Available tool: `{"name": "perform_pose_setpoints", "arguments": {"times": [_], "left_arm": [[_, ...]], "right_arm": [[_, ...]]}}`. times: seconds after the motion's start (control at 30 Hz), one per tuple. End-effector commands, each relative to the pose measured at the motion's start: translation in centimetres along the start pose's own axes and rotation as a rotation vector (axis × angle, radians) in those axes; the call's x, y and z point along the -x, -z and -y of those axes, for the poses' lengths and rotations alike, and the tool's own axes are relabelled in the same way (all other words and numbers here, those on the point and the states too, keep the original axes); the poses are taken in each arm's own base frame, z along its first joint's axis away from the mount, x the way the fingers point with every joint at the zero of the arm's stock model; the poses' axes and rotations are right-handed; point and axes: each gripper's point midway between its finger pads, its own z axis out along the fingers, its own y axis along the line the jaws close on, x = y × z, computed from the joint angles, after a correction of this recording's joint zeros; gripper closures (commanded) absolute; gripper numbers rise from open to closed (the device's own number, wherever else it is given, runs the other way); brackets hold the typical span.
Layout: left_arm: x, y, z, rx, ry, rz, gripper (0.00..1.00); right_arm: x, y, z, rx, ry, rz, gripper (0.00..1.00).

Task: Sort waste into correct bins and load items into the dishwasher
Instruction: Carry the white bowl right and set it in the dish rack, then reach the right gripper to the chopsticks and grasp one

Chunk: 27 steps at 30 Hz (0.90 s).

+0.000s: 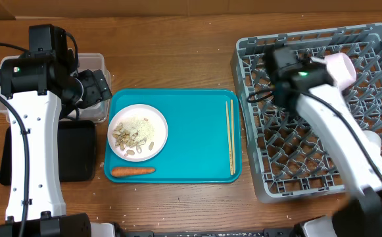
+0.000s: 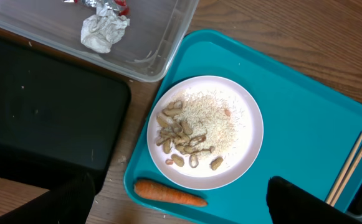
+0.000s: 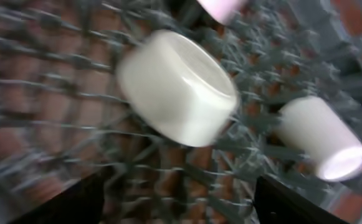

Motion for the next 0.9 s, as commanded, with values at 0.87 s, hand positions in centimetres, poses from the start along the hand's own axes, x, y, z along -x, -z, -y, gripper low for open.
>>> {"name": "perform_pose_setpoints", "arguments": {"times": [0.87], "left_arm": [[-0.1, -0.1, 0.0, -0.005, 0.015, -0.006, 0.1]], "right_arm": [[-13.9, 2.9, -17.2, 0.626, 0.53, -0.377, 0.21]]}}
